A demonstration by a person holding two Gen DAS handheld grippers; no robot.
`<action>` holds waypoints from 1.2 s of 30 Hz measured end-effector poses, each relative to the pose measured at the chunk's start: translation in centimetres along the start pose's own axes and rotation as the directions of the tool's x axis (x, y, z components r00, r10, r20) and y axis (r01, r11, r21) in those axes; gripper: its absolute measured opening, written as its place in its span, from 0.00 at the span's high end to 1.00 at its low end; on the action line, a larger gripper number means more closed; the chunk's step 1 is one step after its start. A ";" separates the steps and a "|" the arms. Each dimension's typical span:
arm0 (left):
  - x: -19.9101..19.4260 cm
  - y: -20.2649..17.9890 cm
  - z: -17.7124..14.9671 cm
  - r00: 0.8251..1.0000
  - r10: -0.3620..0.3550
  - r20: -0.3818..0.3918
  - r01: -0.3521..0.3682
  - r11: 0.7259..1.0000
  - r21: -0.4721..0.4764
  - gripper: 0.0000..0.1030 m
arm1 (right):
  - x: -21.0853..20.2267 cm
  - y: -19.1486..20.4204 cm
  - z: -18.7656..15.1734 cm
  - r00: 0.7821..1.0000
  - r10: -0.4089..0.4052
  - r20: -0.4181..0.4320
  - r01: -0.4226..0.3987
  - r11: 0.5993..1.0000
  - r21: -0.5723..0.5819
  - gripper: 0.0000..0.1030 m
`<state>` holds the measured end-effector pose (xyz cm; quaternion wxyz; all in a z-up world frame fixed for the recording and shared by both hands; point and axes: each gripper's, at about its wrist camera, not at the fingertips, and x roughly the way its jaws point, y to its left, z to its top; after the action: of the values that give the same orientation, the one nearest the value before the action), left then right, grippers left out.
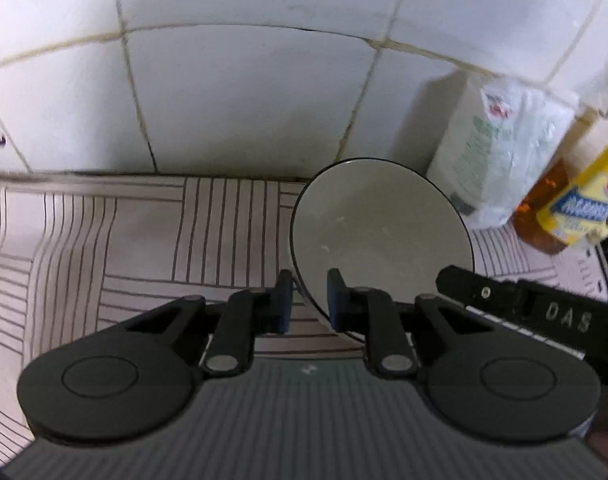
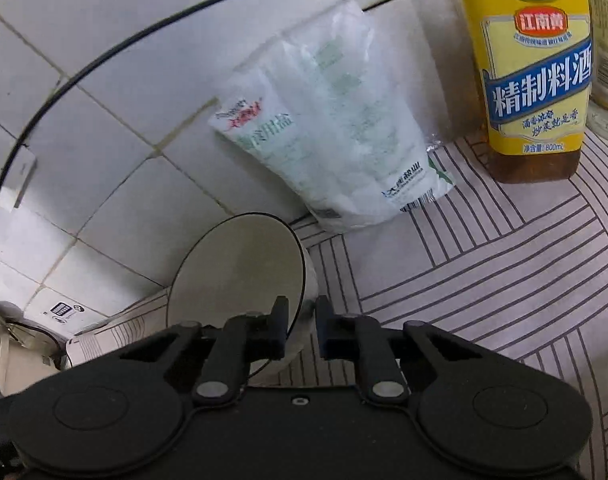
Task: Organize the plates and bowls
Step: 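Carry the nested bowls and lower them into the bowl by the bag, then lift the three nested bowls and carry them toward the plate stack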
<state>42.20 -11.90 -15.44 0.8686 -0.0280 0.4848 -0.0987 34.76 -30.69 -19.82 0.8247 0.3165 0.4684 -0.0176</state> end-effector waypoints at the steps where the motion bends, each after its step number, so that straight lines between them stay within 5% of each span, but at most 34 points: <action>1: 0.0 -0.1 -0.1 1.000 0.005 0.002 -0.005 1.000 0.003 0.84 | 0.0 -0.1 0.1 1.000 0.003 0.000 -0.003 1.000 0.002 0.84; 11: -0.8 -1.1 -1.1 1.000 0.022 -0.002 -0.022 0.998 -0.056 0.84 | 0.0 -1.3 0.1 1.000 0.013 -0.004 -0.012 0.999 0.047 0.85; 22: -7.0 -4.7 -2.1 0.998 -0.054 0.038 0.055 0.998 -0.029 0.84 | -8.1 -2.7 0.5 0.997 0.057 0.056 -0.060 0.997 0.057 0.85; 28: -9.6 -7.3 -2.8 0.998 -0.066 -0.007 0.066 0.998 0.023 0.83 | -11.9 -3.9 -0.2 0.997 0.042 0.058 -0.047 0.995 0.084 0.85; 36: -14.4 -12.1 -4.7 0.995 -0.096 0.027 0.092 0.989 0.117 0.83 | -17.3 -6.2 -1.8 0.996 0.034 0.087 -0.042 0.995 0.089 0.85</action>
<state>29.13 -20.69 -4.14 0.8710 -0.0020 0.4620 -0.1672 21.65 -39.33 -10.02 0.8290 0.3614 0.4253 -0.0368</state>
